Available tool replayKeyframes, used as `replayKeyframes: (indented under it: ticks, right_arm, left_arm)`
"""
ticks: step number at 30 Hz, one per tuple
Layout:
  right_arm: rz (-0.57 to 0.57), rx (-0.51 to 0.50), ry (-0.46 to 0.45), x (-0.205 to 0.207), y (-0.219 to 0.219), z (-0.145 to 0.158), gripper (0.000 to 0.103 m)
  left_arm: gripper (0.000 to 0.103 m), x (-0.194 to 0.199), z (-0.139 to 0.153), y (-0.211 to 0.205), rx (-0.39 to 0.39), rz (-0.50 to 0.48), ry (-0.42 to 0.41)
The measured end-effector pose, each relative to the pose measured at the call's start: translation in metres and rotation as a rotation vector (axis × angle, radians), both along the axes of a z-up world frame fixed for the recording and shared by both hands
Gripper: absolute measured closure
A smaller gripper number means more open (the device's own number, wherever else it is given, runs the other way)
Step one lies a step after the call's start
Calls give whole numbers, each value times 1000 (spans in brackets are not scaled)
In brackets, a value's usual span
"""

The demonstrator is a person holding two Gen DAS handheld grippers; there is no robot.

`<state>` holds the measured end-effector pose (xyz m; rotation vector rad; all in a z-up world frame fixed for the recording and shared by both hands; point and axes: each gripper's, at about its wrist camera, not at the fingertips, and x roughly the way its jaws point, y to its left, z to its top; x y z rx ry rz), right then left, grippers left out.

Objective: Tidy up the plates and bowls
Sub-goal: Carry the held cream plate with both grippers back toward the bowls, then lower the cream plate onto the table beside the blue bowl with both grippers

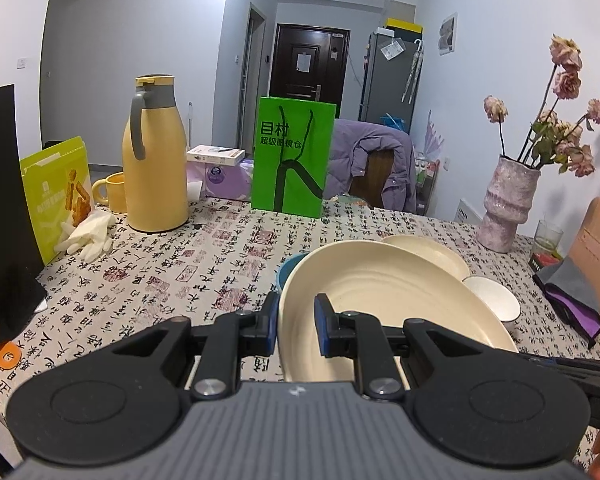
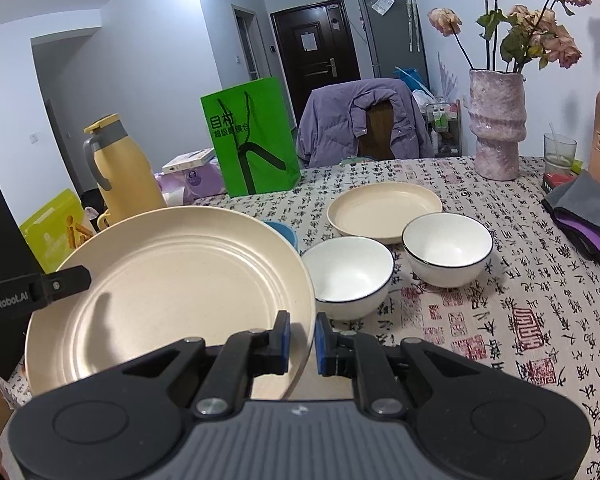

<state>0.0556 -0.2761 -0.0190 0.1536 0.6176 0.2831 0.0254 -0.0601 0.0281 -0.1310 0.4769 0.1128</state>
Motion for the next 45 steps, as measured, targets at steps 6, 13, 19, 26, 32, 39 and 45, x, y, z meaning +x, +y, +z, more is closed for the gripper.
replayKeyframes:
  ticks: [6, 13, 19, 26, 32, 39, 45]
  right_arm:
    - [-8, -8, -8, -5, -4, -5, 91]
    - [-22, 4, -15, -11, -8, -14, 91]
    - [-39, 14, -23, -15, -10, -22, 91]
    - [-48, 24, -16, -14, -13, -35, 91]
    - [-56, 29, 8, -7, -15, -48, 91]
    - [-62, 18, 8, -3, -16, -55, 91]
    - [-63, 7, 10, -2, -15, -62, 91]
  left_arm:
    - [85, -2, -9, -3, -7, -5, 18]
    - [85, -3, -18, -6, -8, -14, 29]
    - [85, -3, -27, -8, -9, -23, 36]
    - [85, 2, -38, -8, -12, -29, 52]
    - [85, 8, -47, -13, -2, -35, 62]
    - [85, 15, -58, -12, -12, -39, 82]
    - [85, 23, -70, -9, -26, -38, 117]
